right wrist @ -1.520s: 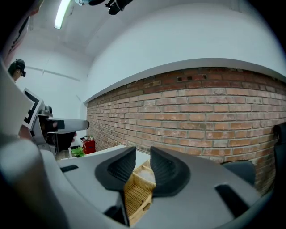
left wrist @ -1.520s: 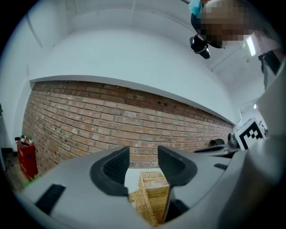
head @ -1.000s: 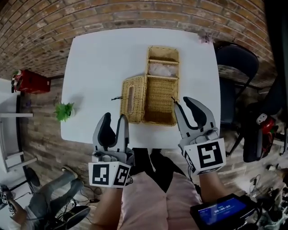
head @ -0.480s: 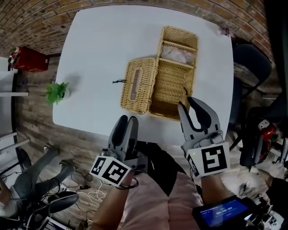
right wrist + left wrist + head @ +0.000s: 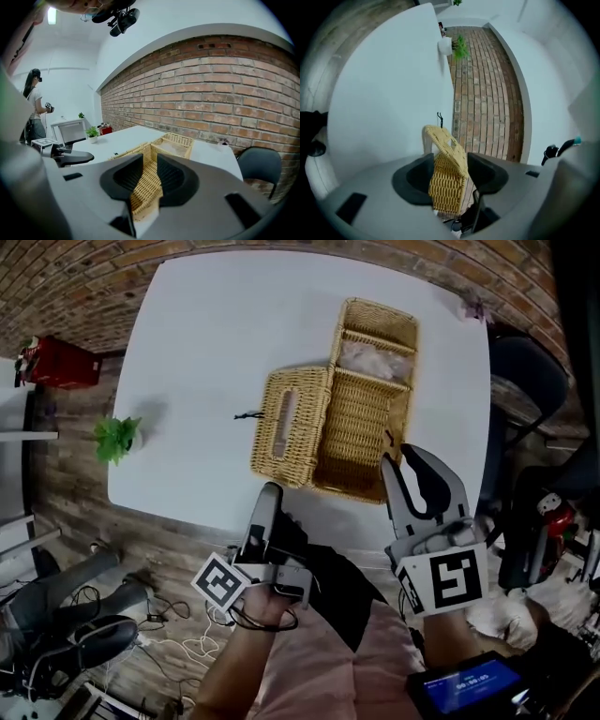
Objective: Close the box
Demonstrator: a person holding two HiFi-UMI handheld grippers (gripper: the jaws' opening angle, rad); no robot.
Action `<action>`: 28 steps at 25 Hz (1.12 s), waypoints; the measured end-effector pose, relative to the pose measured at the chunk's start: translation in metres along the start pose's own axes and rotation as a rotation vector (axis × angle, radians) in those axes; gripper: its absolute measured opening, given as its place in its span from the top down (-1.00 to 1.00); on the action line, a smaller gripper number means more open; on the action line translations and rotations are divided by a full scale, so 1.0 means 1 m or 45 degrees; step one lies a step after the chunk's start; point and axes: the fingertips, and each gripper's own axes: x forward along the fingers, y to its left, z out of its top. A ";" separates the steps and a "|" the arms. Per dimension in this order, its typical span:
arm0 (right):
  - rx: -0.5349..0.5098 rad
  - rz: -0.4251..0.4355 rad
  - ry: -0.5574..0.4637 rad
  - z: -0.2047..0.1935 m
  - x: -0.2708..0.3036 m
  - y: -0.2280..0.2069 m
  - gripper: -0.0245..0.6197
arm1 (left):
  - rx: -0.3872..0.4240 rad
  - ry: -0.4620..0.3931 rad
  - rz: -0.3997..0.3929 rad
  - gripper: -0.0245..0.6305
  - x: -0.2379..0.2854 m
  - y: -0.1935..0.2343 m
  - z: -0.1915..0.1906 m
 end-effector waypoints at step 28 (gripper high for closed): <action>0.069 -0.045 -0.056 0.020 -0.009 0.001 0.64 | 0.308 0.004 0.037 0.60 0.013 -0.037 0.026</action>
